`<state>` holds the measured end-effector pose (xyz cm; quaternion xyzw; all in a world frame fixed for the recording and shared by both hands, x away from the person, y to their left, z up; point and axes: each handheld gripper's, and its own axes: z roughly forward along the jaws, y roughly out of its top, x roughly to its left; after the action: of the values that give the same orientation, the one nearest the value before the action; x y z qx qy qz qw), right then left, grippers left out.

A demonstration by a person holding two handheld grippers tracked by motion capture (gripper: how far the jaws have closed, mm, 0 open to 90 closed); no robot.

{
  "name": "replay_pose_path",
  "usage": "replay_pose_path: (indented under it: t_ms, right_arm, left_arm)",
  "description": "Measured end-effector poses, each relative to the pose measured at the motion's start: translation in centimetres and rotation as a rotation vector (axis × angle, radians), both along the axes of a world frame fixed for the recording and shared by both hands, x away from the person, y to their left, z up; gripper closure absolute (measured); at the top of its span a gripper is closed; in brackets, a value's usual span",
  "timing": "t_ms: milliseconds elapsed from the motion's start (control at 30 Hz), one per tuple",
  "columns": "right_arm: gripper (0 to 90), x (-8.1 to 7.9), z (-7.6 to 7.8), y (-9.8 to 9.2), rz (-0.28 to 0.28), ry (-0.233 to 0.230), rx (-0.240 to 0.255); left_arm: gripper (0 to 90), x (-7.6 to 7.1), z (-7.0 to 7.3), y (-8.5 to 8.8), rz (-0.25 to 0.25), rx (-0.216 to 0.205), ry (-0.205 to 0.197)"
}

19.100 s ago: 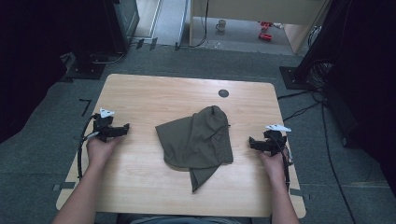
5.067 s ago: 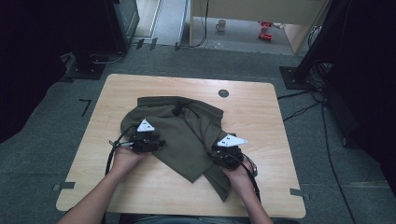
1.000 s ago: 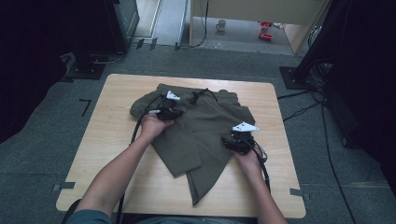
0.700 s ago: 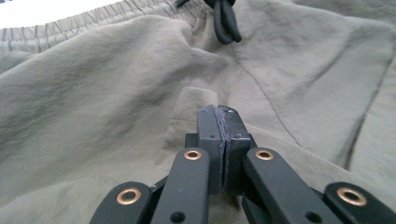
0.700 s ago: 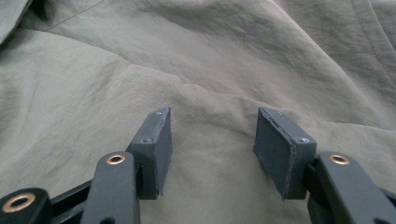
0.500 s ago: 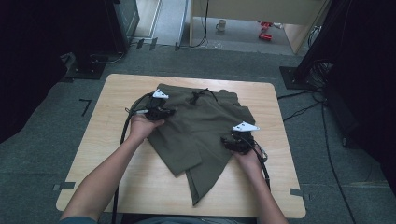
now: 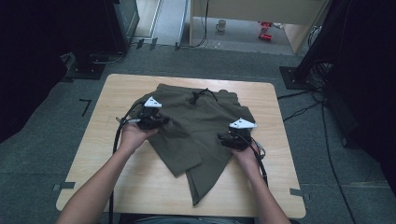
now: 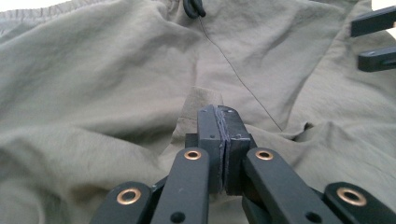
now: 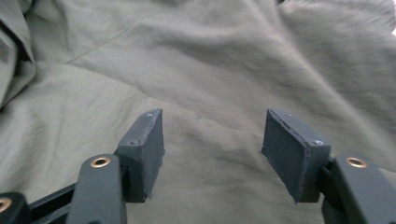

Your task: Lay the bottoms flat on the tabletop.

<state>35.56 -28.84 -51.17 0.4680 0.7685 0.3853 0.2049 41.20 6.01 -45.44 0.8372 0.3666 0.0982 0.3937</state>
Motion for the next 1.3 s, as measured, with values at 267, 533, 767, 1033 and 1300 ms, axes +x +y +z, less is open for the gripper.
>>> replay_pose_path:
  t_ms: [267,533,767,1033,1300]
  right_arm:
    - [35.8,0.9,-0.7,0.8,0.027,0.038,-0.032]
    - [35.7,1.9,-0.8,0.4,0.021,0.048,-0.034]
    - [32.9,2.5,-1.0,0.1,0.018,0.038,-0.02]
    - [32.3,3.1,-1.0,0.2,0.016,0.037,-0.021]
    - [32.3,3.3,-1.0,0.2,0.015,0.038,-0.02]
  left_arm:
    - [90.0,-2.0,0.1,2.1,0.026,-0.039,-0.004]
    - [90.0,-3.6,0.1,4.4,0.062,-0.05,-0.001]
    - [90.0,-4.9,0.1,6.3,0.099,-0.053,0.005]
    - [90.0,-6.4,0.2,8.6,0.145,-0.065,0.009]
    - [90.0,-7.9,0.2,10.8,0.176,-0.066,0.021]
